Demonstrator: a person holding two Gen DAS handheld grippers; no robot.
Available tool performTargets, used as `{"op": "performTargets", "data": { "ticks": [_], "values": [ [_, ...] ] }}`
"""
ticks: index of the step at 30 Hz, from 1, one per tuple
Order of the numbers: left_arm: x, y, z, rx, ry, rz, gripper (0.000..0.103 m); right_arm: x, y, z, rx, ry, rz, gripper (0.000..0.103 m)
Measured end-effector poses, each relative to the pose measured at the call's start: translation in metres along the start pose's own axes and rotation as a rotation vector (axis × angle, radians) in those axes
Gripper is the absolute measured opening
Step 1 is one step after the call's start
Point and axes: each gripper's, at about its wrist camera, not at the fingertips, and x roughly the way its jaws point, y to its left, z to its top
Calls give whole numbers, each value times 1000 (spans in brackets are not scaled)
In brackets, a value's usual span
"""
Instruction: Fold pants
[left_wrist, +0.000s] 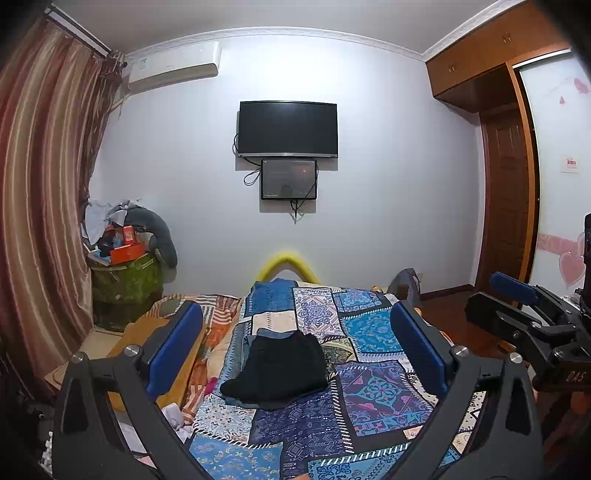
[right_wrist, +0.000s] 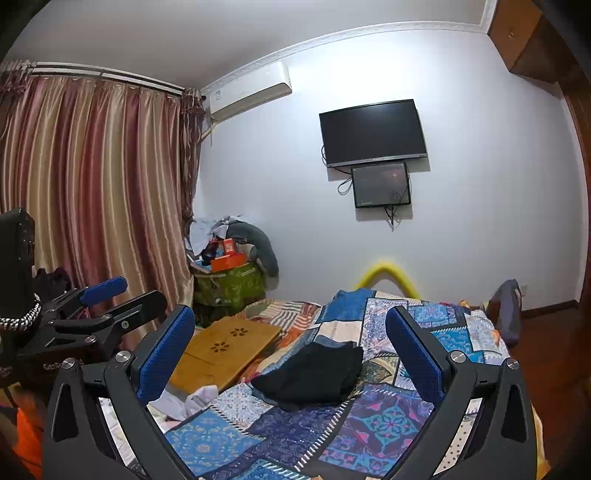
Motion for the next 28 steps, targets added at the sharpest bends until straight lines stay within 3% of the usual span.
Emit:
{"op": "performTargets", "data": {
  "ticks": [28],
  "values": [
    [5,0,1,-7,21,-39,103,2,-3,1,9,-5,-15,103]
  ]
}}
